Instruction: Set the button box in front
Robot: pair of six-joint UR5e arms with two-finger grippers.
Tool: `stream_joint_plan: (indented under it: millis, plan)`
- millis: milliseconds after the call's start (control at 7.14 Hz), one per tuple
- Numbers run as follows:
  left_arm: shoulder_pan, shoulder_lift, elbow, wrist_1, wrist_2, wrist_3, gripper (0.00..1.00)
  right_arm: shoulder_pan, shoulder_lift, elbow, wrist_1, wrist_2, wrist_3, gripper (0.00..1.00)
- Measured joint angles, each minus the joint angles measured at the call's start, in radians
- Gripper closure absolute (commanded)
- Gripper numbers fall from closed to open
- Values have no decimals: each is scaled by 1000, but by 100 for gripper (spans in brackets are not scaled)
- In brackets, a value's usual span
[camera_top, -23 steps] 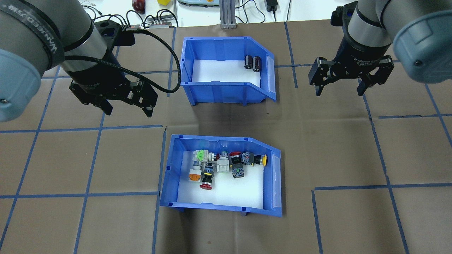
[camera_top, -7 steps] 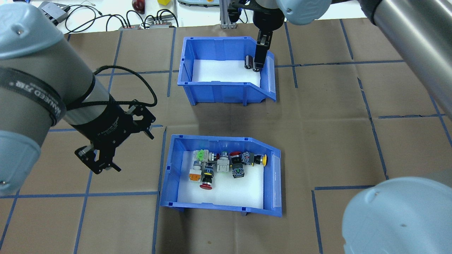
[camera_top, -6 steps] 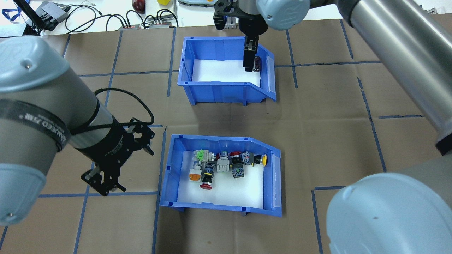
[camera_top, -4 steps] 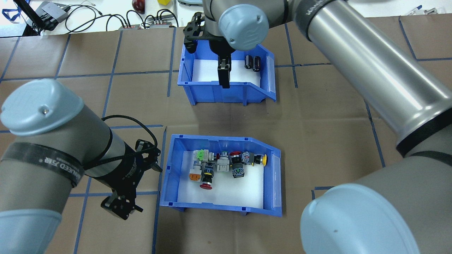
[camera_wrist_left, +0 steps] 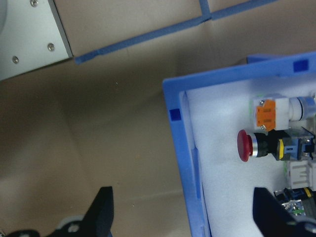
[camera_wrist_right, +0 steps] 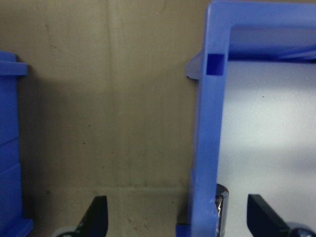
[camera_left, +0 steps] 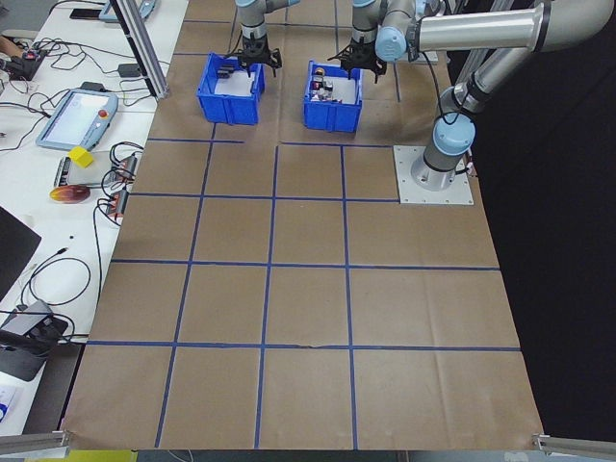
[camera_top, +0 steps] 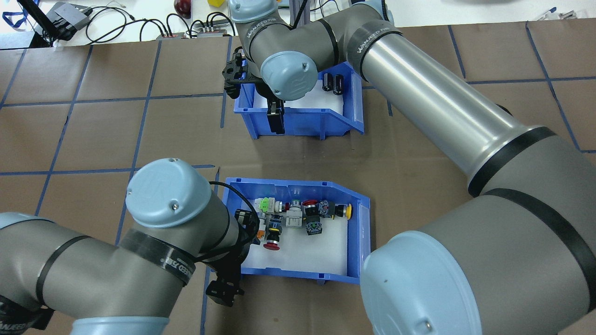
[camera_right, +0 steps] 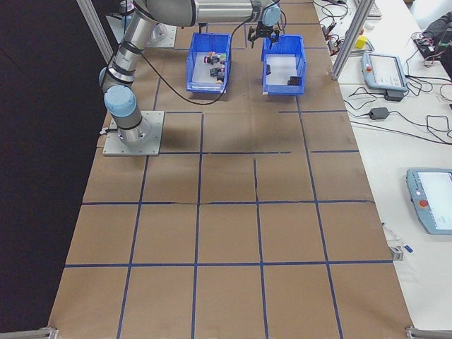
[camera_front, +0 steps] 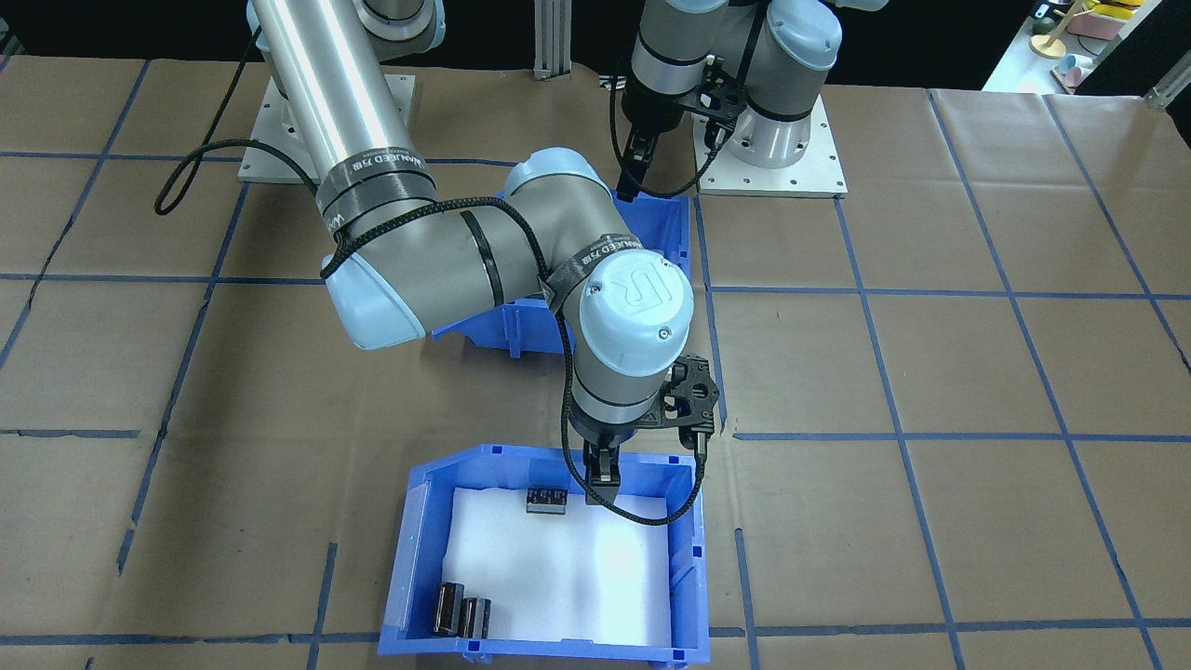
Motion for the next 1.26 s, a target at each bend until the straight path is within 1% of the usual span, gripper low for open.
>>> stream_joint_plan:
  millis: [140, 280, 420, 560, 840, 980, 1120, 1260]
  plan:
    - [-15, -13, -40, 65, 22, -13, 2, 0, 16, 1, -17, -9, 3, 50]
    - [-21, -24, -63, 119, 57, -15, 4, 1, 22, 1, -23, -34, 3, 73]
    - [-22, -37, -72, 163, 76, -16, 5, 1, 24, 0, -24, -65, 0, 87]
    - [-23, -46, -75, 194, 84, -20, 6, 1, 23, -2, -24, -88, -5, 92]
    - [-29, -69, -77, 219, 80, -45, 18, -1, 12, -10, -25, -108, -15, 92]
    - [-48, -103, -76, 238, 79, -57, 24, -8, -6, -9, -25, -126, -45, 93]
    - [-73, -137, -75, 273, 81, -69, 25, -27, -33, -4, -21, -147, -93, 93]
    - [-91, -155, -75, 302, 83, -83, 50, -59, -60, 1, -12, -159, -135, 93]
